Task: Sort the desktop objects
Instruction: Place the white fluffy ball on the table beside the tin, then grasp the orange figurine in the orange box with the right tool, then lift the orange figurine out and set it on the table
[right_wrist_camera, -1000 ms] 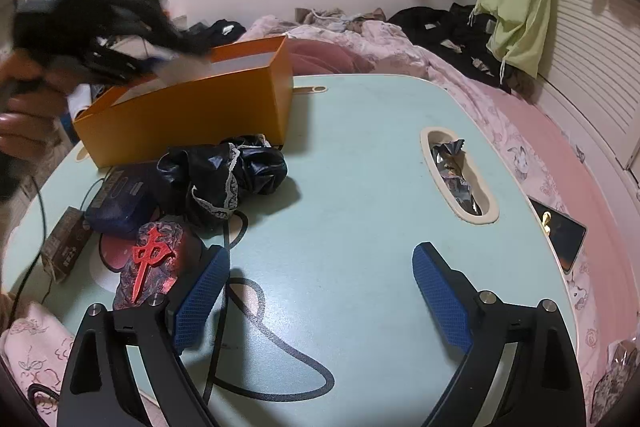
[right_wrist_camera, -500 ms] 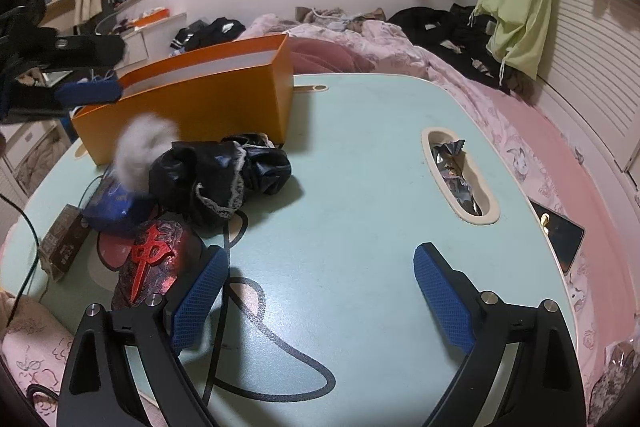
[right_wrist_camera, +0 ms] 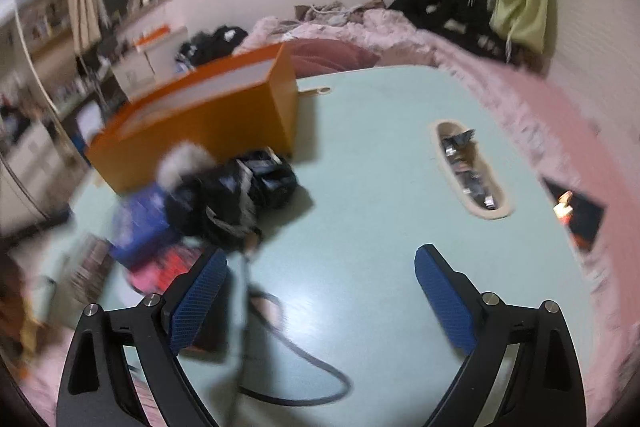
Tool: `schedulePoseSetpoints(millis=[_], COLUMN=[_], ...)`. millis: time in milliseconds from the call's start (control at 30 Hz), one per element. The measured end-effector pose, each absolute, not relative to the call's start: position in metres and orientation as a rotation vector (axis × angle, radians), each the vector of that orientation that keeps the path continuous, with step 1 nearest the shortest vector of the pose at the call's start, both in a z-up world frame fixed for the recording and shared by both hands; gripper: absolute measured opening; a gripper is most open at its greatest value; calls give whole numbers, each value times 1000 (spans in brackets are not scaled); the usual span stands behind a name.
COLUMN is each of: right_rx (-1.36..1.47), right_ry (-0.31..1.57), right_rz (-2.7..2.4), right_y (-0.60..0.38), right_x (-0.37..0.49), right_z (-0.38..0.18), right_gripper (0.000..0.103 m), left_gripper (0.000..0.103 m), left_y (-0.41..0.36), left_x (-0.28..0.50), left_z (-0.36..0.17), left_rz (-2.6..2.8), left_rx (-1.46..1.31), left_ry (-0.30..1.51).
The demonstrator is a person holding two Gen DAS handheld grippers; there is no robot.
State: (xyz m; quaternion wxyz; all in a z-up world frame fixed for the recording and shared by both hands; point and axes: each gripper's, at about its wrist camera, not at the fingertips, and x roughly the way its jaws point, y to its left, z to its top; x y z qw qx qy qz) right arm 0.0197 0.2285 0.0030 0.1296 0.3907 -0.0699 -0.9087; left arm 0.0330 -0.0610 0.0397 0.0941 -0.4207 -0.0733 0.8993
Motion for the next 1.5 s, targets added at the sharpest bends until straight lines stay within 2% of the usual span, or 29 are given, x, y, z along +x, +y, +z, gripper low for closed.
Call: schedulePoseSetpoints(millis=[133,200,300,433,500,567,633,800,900,967,1000,1133,1233,1333,1500], right_rx=[1150,1117,1056,1135,1215,1304,1373,1482,1524,1492,1485,1458,1379,1225,1057], right_ry=[-248,-251,-206,-217,-268,-249,-215,-25,114,204,226,158,0,-154,-246], right_rz=[-2596,-2574,-2539,-2372,-2270,-2219,-2190,-2138,-2174,-2236,-2254,-2262,-2269,-2311,-2375], right_y=[219,207,183,143,125,103,85,41,25,21,21,35,54,84,135], right_x=[4,-5,-20,-64,-92,-121,-141,-152,-152,-151,-150,-152,-151,-142,-117], right_z=[19,32,56,73,72,67,60,31,11,10,9,9,18,48,97], right_gripper=[95,95,95,94,86,77,72,69,53,29,29,29,29,29,29], left_gripper=[72,77,78,80,80,80,80,80,80,80,80,80,80,80,80], left_y=[-61,-52,-42,-36,-35,-35,-35,-42,-45,-46,-46,-47,-49,-52,-63], left_x=[41,41,40,39,39,39,39,41,40,40,40,41,40,40,42], left_z=[18,16,13,14,14,14,14,17,17,17,17,17,18,19,23], left_rz=[2709,2724,2704,2698,2698,2696,2700,2715,2716,2723,2725,2731,2739,2747,2770], left_rx=[-1278,-1271,-1287,-1272,-1272,-1266,-1261,-1237,-1237,-1239,-1238,-1226,-1217,-1205,-1177], left_ry=[-151,-64,58,83,82,82,80,16,-28,-37,-41,-56,-71,-106,-181])
